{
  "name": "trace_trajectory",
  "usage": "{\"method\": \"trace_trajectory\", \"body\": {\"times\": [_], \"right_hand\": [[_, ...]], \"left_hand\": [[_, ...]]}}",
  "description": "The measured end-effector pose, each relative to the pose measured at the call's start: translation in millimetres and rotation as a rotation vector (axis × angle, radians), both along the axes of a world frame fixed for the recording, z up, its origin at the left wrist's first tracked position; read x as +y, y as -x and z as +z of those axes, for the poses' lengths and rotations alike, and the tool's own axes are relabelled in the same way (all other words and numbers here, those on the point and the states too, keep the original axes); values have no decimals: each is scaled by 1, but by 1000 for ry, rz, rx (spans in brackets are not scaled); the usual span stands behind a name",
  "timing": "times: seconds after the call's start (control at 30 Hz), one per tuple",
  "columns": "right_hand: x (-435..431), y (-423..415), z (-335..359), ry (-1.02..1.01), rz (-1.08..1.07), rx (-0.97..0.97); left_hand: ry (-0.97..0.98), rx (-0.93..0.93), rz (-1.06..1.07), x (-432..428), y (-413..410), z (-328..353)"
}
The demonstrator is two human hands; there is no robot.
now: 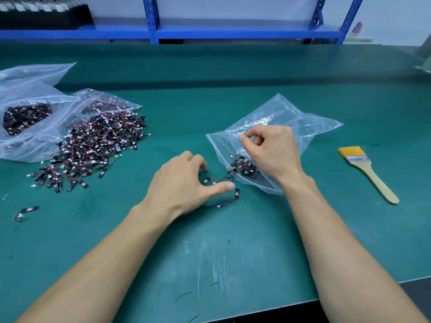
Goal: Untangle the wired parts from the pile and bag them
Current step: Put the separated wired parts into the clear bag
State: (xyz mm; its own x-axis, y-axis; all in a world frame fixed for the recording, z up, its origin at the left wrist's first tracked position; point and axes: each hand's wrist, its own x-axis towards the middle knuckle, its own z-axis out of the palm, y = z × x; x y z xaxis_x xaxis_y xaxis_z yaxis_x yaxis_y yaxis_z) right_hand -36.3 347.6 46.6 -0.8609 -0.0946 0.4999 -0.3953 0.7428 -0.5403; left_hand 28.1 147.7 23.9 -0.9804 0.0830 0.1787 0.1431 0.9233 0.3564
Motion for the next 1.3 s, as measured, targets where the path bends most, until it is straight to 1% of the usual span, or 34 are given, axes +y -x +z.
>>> {"method": "trace_trajectory", "body": {"times": [0.07,0.13,0.3,0.47,0.6,0.67,0.73,0.87,0.93,1.0,1.07,1.13,1.23,1.3], "right_hand": [[-1,0,0,-1,-1,4],[0,0,0,-1,-5,8],[0,0,0,-3,-9,10],[1,1,-2,12,-3,10],[2,1,-1,22,-7,4],[3,1,-1,22,-8,1],[3,1,-1,19,-6,-4],[2,1,0,19,-4,2],[0,1,1,22,0,11],[0,1,1,29,2,11],[2,1,2,50,1,15],[3,0,3,69,6,22],[2,0,3,62,9,34],[1,0,3,56,3,43]], "left_hand": [[54,-60,-50,10,-10,-1],[65,-73,-100,22,-14,-3],[17,-74,-234,32,-11,-9],[-84,-14,-288,29,-7,-7],[-59,24,-318,25,-3,-7],[-75,37,-328,21,-1,-7],[-139,77,-317,16,0,-7],[-295,218,-218,13,8,-2],[-328,255,-175,23,17,3],[-304,263,-157,37,28,6],[-228,252,-140,51,34,7],[-168,284,-156,56,36,5],[-193,392,-236,44,35,-1],[-186,421,-260,34,34,-3]]}}
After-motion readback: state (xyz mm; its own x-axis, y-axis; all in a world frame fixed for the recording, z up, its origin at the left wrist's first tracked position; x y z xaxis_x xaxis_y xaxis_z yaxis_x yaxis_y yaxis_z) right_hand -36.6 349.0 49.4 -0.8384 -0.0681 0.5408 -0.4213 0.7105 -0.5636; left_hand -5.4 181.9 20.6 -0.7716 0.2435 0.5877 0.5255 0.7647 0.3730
